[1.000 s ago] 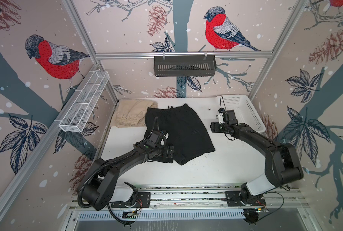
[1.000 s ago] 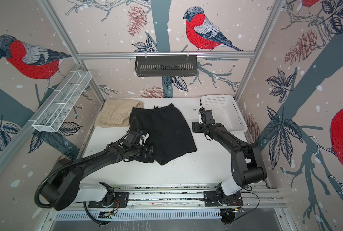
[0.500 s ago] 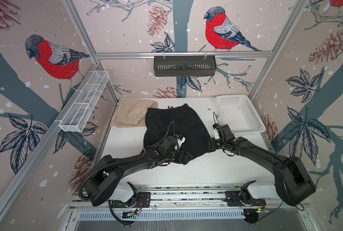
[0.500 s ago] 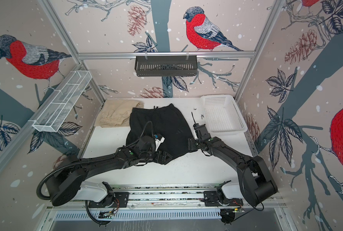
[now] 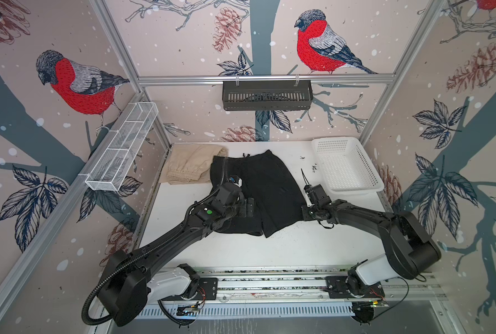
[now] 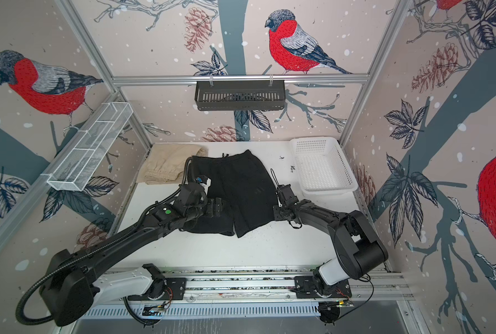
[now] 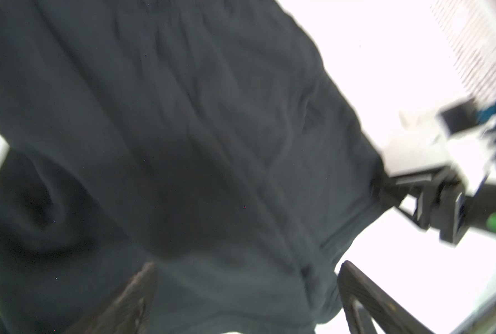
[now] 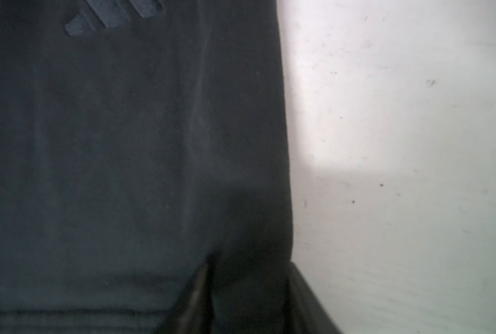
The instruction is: Fold and stack the shorts
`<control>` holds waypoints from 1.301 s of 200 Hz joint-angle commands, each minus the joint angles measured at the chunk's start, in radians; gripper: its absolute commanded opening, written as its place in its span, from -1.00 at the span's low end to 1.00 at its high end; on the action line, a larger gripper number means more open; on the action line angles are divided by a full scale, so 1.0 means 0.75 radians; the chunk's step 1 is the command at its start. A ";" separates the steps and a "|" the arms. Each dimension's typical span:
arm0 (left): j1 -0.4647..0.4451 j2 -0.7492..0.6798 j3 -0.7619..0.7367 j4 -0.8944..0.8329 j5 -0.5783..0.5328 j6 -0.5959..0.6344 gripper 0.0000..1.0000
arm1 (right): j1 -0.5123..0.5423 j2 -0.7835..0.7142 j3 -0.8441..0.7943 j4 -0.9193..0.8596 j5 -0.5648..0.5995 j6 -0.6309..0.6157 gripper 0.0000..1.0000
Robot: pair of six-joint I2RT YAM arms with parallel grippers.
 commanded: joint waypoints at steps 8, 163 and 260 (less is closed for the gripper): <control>-0.005 0.002 -0.091 0.073 0.251 0.041 0.94 | -0.005 0.040 0.042 -0.034 0.035 0.000 -0.78; -0.388 0.462 0.183 0.200 0.417 0.027 0.93 | -0.179 -0.259 0.100 -0.194 -0.111 -0.085 0.21; 0.671 0.070 0.420 -0.104 0.025 0.203 0.94 | 0.792 0.046 0.316 0.386 -0.111 -0.307 0.48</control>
